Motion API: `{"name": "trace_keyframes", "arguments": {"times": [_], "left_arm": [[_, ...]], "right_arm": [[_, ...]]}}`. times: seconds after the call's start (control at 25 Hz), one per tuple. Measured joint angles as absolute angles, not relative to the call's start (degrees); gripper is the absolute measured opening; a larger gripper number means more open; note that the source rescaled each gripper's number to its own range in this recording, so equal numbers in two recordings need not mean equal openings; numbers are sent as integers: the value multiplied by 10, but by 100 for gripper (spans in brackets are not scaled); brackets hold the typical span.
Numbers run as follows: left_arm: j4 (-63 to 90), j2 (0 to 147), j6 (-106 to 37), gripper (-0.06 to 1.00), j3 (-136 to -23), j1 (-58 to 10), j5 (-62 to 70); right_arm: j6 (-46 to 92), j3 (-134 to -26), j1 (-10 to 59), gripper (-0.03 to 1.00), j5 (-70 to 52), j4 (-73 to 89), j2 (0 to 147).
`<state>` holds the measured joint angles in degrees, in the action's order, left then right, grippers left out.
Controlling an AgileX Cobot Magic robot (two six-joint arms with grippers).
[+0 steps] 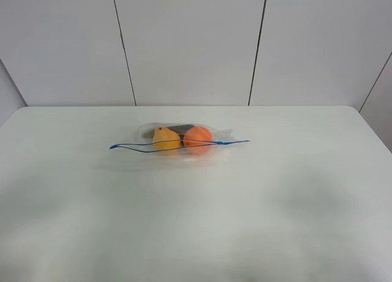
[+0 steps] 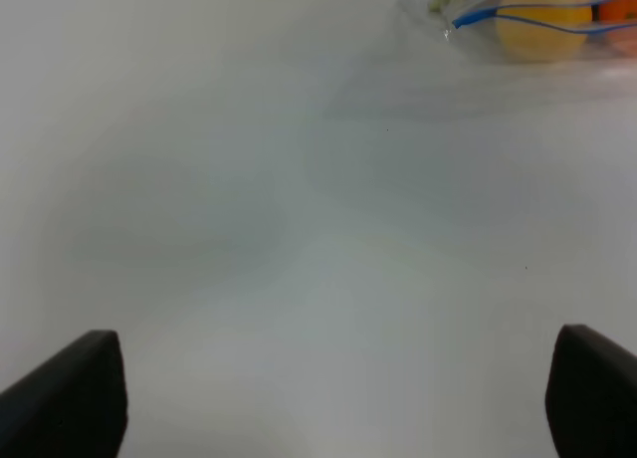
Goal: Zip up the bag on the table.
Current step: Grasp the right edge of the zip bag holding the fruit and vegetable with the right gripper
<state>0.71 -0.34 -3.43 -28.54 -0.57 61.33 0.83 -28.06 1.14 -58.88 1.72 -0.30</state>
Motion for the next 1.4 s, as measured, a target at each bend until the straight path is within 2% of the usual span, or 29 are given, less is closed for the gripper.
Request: {"name": "trace_keyframes", "arguments": {"times": [0.24, 0.48, 0.84, 1.16, 1.4], "left_arm": [[7, -3, -34, 97, -285, -6, 613], [7, -3, -34, 97, -285, -6, 613], [7, -3, -34, 97, -285, -6, 613], [7, -3, -34, 97, -285, -6, 613], [7, -3, -34, 97, -285, -6, 613]], "right_arm": [[8, -309, 11, 100, -587, 18, 64], [8, -420, 11, 100, -576, 53, 312], [14, -605, 11, 100, -568, 194, 688], [61, -723, 11, 97, -582, 344, 914], [81, -752, 6, 95, -604, 460, 1044]]}}
